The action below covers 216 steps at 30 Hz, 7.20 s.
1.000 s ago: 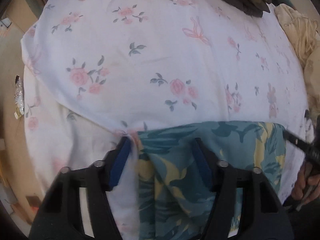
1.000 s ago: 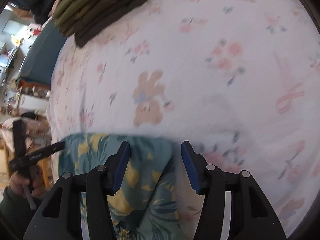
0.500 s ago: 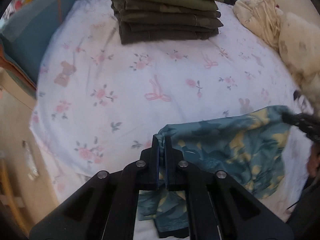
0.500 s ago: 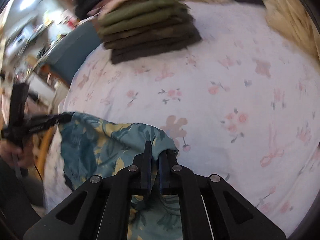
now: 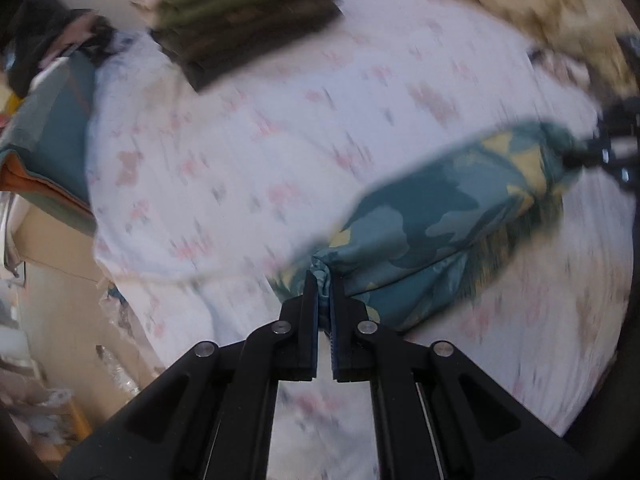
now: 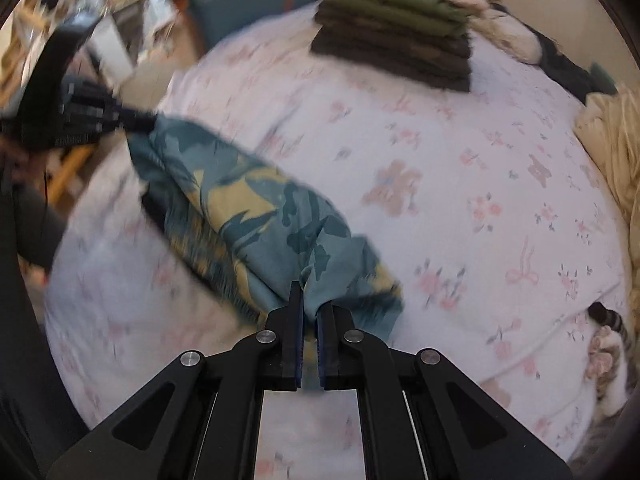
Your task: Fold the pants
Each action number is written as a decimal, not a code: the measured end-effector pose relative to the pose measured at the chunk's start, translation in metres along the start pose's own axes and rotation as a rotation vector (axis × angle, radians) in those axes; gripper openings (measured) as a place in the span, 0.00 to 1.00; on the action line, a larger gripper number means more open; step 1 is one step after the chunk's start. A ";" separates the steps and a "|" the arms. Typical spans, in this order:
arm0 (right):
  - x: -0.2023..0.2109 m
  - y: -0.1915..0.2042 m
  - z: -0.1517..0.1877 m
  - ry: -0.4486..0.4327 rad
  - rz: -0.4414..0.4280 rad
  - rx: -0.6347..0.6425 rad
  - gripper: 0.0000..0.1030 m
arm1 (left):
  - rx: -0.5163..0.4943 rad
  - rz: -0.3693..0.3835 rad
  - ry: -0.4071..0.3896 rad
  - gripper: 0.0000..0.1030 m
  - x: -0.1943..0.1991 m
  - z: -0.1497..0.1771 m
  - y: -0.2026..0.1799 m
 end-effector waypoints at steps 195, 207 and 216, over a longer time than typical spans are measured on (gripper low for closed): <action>0.121 0.028 -0.061 -0.623 0.268 -0.378 1.00 | 0.524 -0.340 -0.577 1.00 0.152 -0.018 -0.009; 0.120 0.028 -0.059 -0.617 0.279 -0.379 1.00 | 0.527 -0.347 -0.602 1.00 0.156 -0.020 -0.009; 0.119 0.027 -0.058 -0.613 0.280 -0.388 1.00 | 0.540 -0.343 -0.587 1.00 0.152 -0.018 -0.007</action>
Point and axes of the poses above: each gripper's, at about its wrist camera, not at the fingertips, and x roughly against the way its jaws point, y to its left, z to its underside, the point moved 10 cm from there along -x, roughly the way its jaws point, and after that the axes turned 9 degrees about -x, right-handed, at the moved point
